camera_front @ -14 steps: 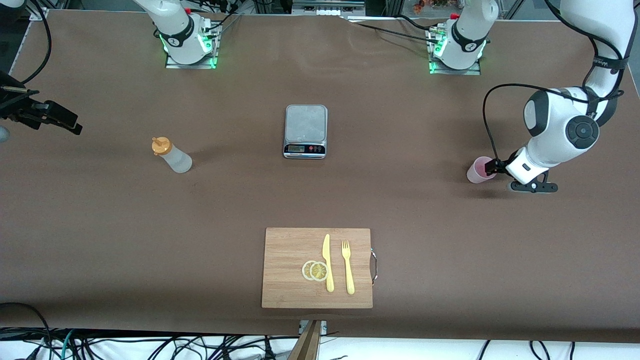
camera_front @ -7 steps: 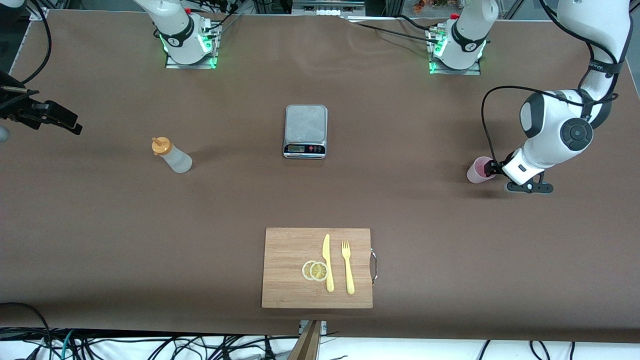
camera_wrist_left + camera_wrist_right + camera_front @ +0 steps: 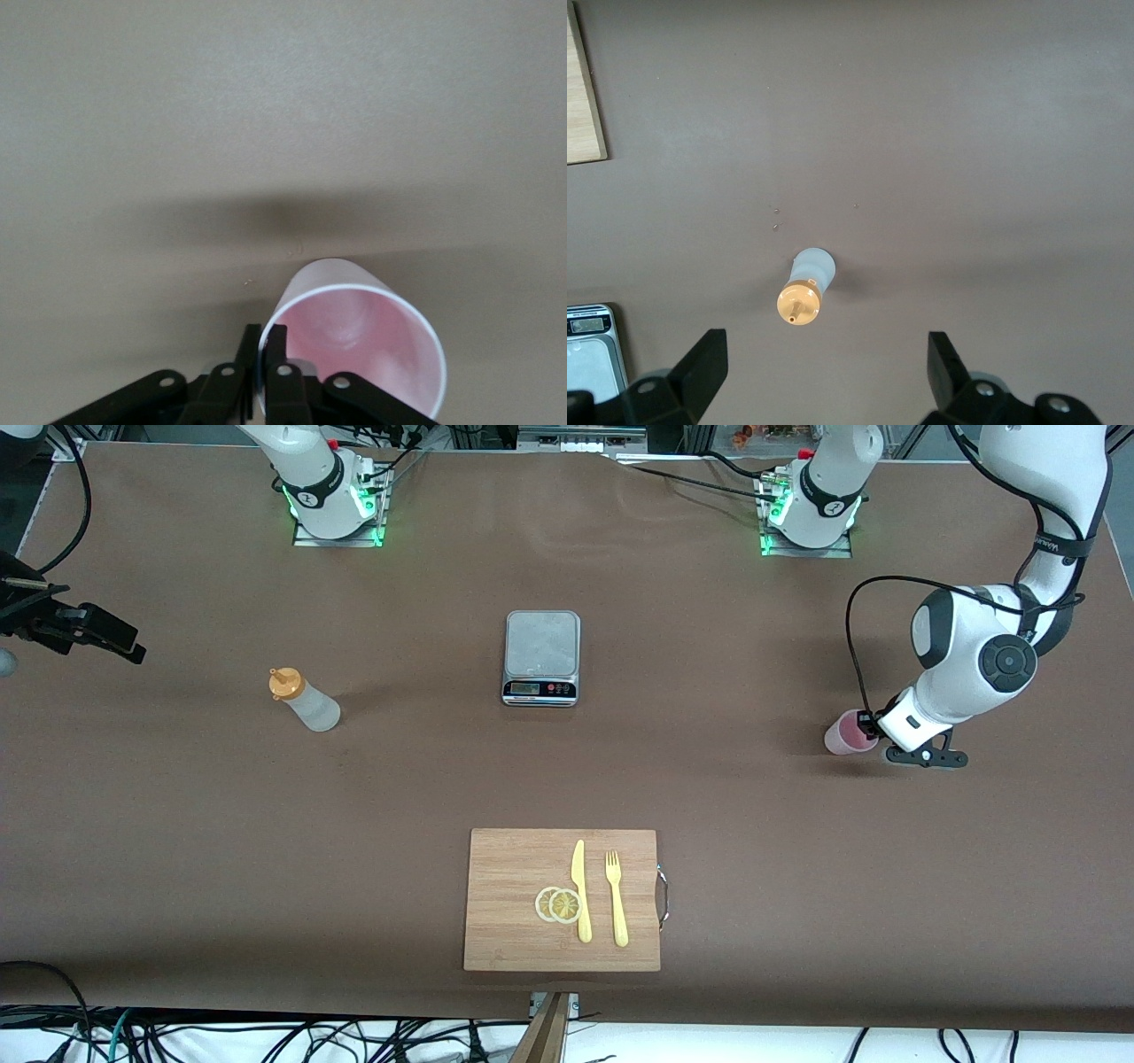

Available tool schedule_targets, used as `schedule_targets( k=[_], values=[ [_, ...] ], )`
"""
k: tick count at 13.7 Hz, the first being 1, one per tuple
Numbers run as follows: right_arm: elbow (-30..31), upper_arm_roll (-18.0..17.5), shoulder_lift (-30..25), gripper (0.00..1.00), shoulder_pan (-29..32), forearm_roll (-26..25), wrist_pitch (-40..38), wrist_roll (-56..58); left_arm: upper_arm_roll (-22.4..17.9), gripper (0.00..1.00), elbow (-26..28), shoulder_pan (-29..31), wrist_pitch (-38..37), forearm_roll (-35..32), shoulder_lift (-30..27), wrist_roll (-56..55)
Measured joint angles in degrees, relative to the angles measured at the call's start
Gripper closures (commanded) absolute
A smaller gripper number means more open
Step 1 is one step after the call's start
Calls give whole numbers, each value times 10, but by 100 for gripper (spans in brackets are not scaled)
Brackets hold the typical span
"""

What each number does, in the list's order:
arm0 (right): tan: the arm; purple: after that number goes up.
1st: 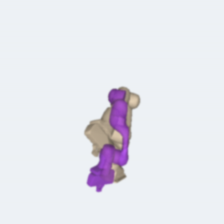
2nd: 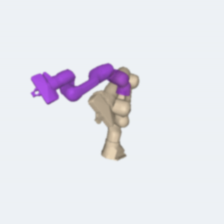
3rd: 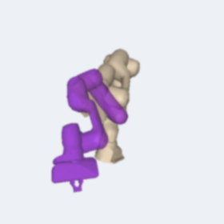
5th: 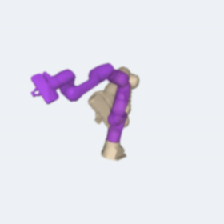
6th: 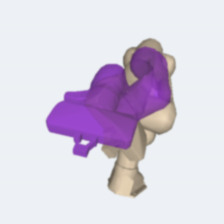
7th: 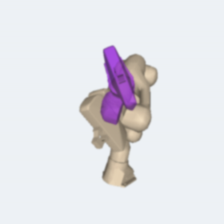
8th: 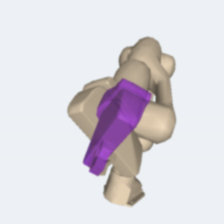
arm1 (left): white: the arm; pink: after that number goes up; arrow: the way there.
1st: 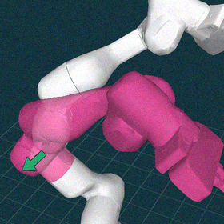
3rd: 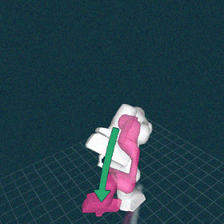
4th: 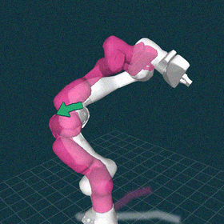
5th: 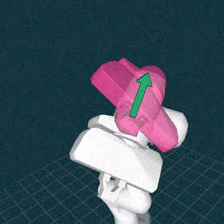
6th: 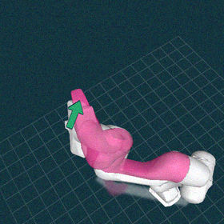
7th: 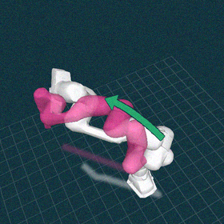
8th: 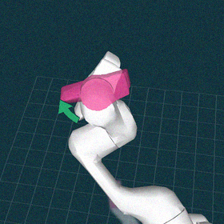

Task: Add sauce to pink cup with both arms
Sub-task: 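Carry the pink cup with the left gripper onto the scale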

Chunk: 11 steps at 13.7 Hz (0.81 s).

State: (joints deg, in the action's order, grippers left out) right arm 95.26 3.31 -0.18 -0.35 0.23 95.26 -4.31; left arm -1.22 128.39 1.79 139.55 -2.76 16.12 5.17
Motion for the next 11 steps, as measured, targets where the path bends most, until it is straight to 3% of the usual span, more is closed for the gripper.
schedule_targets(
  k=[6,11],
  values=[
    [0,0,0,0,0,0,0,0,0,100,-15,-49,-21,39,-3,-1],
    [0,0,0,0,0,0,0,0,9,100,-123,-170,-125,80,-7,-50]
  ],
)
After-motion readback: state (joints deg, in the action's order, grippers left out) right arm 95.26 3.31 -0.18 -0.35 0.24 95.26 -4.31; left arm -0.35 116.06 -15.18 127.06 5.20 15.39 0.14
